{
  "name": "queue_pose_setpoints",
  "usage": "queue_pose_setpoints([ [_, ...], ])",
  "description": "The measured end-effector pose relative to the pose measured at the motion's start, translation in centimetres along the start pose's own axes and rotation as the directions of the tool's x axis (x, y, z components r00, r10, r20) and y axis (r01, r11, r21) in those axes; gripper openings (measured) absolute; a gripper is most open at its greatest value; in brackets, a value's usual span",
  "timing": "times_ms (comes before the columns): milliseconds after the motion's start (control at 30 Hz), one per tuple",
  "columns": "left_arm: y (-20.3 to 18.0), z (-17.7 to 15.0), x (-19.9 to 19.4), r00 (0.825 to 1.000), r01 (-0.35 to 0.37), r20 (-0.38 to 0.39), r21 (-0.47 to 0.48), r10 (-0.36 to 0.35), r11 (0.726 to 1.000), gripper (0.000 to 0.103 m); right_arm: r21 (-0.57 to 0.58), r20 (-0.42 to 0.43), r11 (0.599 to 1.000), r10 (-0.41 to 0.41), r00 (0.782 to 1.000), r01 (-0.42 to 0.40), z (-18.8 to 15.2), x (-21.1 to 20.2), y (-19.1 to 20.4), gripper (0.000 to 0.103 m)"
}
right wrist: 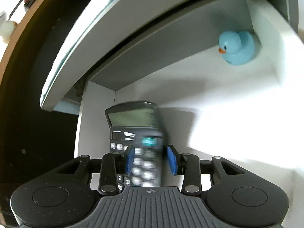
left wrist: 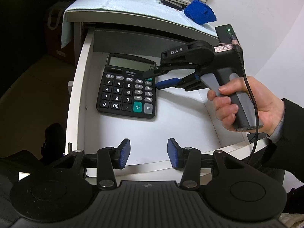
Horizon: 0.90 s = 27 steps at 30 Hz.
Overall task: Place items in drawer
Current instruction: 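Lower the calculator into the drawer and open the right tool, then press the calculator keys with the right tool's fingertips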
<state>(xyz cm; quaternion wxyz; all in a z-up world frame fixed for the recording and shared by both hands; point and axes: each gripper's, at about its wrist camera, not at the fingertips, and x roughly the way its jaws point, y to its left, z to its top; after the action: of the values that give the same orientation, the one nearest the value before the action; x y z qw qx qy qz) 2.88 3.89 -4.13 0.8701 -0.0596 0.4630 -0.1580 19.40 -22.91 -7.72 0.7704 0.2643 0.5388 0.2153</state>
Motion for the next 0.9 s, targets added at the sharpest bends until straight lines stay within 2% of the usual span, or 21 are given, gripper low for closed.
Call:
queue_pose_setpoints([
  [167, 0.0, 0.1, 0.0, 1.000, 0.002, -0.001, 0.000, -0.002, 1.000, 0.050, -0.134, 0.003, 0.990, -0.052, 0.999, 0.052, -1.0, -1.4, 0.8, 0.045],
  [267, 0.0, 0.3, 0.0, 1.000, 0.002, -0.002, 0.000, -0.002, 1.000, 0.050, -0.248, -0.007, 0.965, -0.093, 0.996, 0.088, -1.3, -1.7, 1.8, 0.053],
  [333, 0.0, 0.3, 0.0, 1.000, 0.003, -0.003, 0.000, -0.003, 1.000, 0.050, -0.330, -0.018, 0.938, -0.117, 0.993, 0.105, -1.9, -1.3, 2.4, 0.066],
  [433, 0.1, 0.3, 0.1, 1.000, 0.005, -0.006, -0.002, -0.005, 1.000, 0.051, -0.434, -0.043, 0.894, -0.141, 0.989, 0.109, -3.1, -1.3, 3.5, 0.069],
  [533, 0.2, 0.3, 0.1, 1.000, 0.005, -0.005, -0.003, -0.005, 1.000, 0.052, -0.494, -0.055, 0.863, -0.154, 0.987, 0.107, -3.7, -0.2, 4.4, 0.071],
  [633, 0.1, 0.3, 0.1, 1.000, 0.005, -0.003, -0.003, -0.005, 1.000, 0.052, -0.546, -0.081, 0.832, -0.175, 0.981, 0.103, -4.0, 0.7, 5.2, 0.078],
  [733, 0.1, 0.3, 0.0, 1.000, 0.004, 0.000, -0.002, -0.004, 1.000, 0.052, -0.585, -0.125, 0.806, -0.197, 0.972, 0.088, -4.4, 2.0, 5.8, 0.078],
  [900, 0.0, 0.2, 0.0, 1.000, 0.004, 0.006, 0.000, -0.004, 1.000, 0.052, -0.613, -0.134, 0.784, -0.232, 0.963, 0.104, -4.9, 4.4, 7.0, 0.078],
])
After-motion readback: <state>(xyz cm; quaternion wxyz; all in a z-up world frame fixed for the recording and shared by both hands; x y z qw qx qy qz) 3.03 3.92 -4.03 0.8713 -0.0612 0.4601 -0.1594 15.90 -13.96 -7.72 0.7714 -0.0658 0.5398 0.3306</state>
